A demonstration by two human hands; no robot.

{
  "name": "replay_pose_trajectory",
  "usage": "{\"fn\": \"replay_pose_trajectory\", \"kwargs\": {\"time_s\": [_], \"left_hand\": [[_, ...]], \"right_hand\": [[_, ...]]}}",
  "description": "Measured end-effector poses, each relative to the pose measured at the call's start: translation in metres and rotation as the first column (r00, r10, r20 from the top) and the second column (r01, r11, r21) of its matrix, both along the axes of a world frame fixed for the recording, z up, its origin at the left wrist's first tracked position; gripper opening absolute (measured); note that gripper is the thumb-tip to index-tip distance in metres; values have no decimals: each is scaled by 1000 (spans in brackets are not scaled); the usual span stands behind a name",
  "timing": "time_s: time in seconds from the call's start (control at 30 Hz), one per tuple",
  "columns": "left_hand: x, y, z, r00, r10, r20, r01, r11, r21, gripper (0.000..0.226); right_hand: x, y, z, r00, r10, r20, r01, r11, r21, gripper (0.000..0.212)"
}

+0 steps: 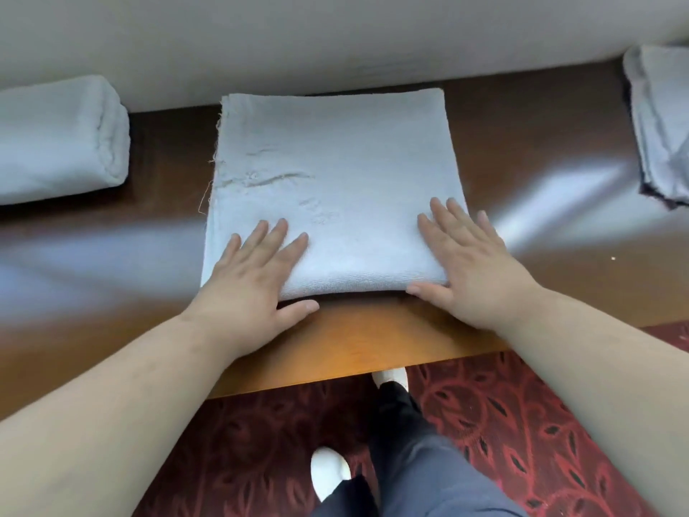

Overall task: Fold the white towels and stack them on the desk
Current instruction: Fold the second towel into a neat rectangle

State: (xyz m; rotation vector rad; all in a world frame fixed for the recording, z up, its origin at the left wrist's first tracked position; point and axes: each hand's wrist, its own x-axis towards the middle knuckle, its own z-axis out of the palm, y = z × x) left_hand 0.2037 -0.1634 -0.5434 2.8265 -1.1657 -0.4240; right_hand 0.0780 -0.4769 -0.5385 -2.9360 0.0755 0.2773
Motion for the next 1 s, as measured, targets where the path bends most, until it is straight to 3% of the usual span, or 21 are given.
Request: {"fn": "replay_pose_trajectory", "kwargs": {"time_s": [0.07, 0.2, 0.43, 0.67, 0.8, 0.87, 0.93, 1.0], "left_hand": [[-4, 9, -4, 1000, 10, 26, -9, 1000, -19, 87], [-16, 40, -11, 992, 129, 1, -128, 989, -76, 80], [-36, 47, 2, 981, 165, 106, -148, 978, -149, 56], [-96, 84, 0, 987, 62, 145, -36, 983, -177, 64], [-109, 94, -8, 979, 69, 193, -18, 967, -255, 62], [-107, 95, -7, 980, 69, 186, -16, 962, -271, 82], [-101, 92, 2, 987, 126, 101, -91, 950, -298, 80], [-95, 87, 18, 952, 299, -63, -299, 868, -397, 64]], "right_hand": [[-7, 1, -7, 1000, 2, 23, -2, 1000, -19, 105], [-19, -6, -10, 996, -52, -74, 52, 999, 6, 111], [-29, 3, 2, 999, -32, -22, 30, 998, -49, 84], [-114, 19, -7, 990, -79, 116, 77, 997, 19, 82], [-138, 12, -20, 963, 19, 268, -29, 999, 35, 101], [-138, 2, -18, 944, 30, 330, -50, 997, 53, 101], [-129, -6, -9, 937, -6, 350, -51, 987, 152, 89], [-117, -7, 7, 940, -223, 260, 104, 910, 402, 77]]}}
